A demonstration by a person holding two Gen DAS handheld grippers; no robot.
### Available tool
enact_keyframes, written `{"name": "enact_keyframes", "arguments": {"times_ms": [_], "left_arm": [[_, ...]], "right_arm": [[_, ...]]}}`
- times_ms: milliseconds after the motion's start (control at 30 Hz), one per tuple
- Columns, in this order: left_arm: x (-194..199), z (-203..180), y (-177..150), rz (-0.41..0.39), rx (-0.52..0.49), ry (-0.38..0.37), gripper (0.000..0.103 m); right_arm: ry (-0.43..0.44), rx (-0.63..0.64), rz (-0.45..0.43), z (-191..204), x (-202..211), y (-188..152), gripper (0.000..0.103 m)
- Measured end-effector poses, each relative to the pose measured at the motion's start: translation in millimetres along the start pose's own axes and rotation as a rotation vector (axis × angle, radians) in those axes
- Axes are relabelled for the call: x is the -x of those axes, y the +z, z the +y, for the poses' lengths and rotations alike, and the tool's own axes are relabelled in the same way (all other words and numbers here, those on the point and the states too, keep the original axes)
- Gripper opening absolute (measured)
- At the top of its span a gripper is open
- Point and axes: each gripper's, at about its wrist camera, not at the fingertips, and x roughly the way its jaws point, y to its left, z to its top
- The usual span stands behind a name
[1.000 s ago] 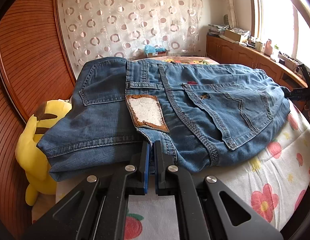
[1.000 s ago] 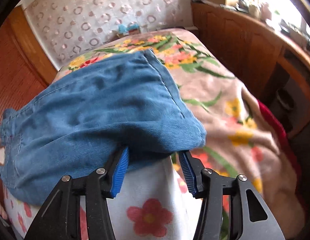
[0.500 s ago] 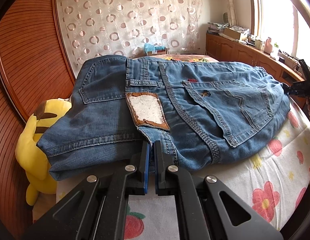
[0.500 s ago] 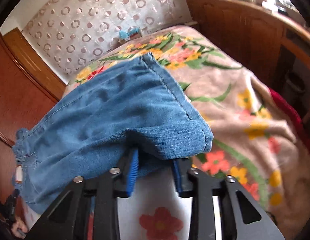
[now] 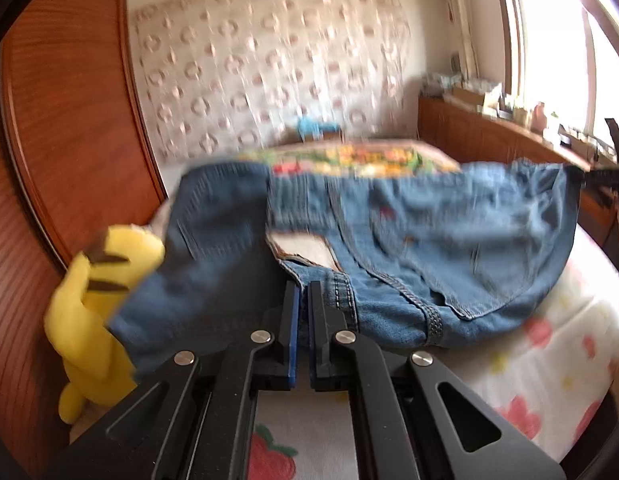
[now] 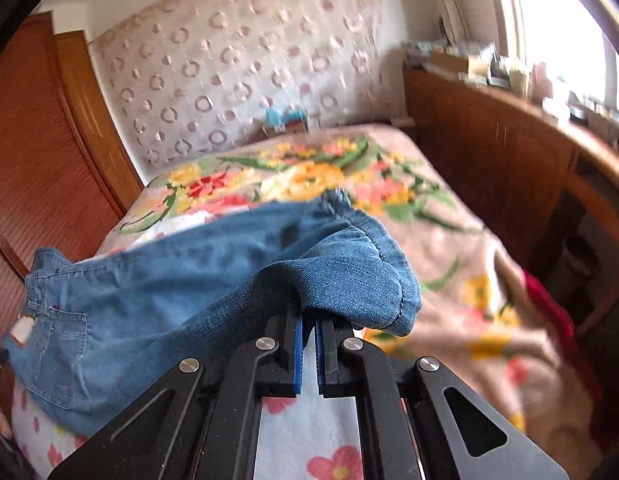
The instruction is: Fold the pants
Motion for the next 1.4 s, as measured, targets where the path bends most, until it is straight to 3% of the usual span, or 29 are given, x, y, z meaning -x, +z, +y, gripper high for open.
{"name": "enact_keyframes", "arguments": {"times_ms": [200,467,667,933,1200,1300,1400], "left_arm": [[39,-1,33,-0.097,-0.021,0.013,0.004],[97,22,27,-0.138,0.013,0.037,0.004],[123,34,-16,-0.064,0.026,0.029,0.004],[90,26,-81,0.105,0.043,0.016,0.004],[90,30,-93,0.124,0.064,0.009,0.005],[93,27,-90,0.115,0.056,0.003,0.016],[97,21,-85,0.081,0.070,-0.030,0.038]], "right_arm": [[0.009,0.040,-0.072,12,44,7,0.004],[0.063,0.083,-0.094,8,107,-40,0.004],[0.123,0.078,-0.020,-10,141,-103,0.004],[0.093,0.022,0.116,-35,120,-183,0.004],[0.091,-0.020,0.129,-31,104,-192,0.004],[0.093,-0.021,0.122,-28,104,-193,0.004],[0.087,-0.018,0.115,-27,113,-195,0.009]]}}
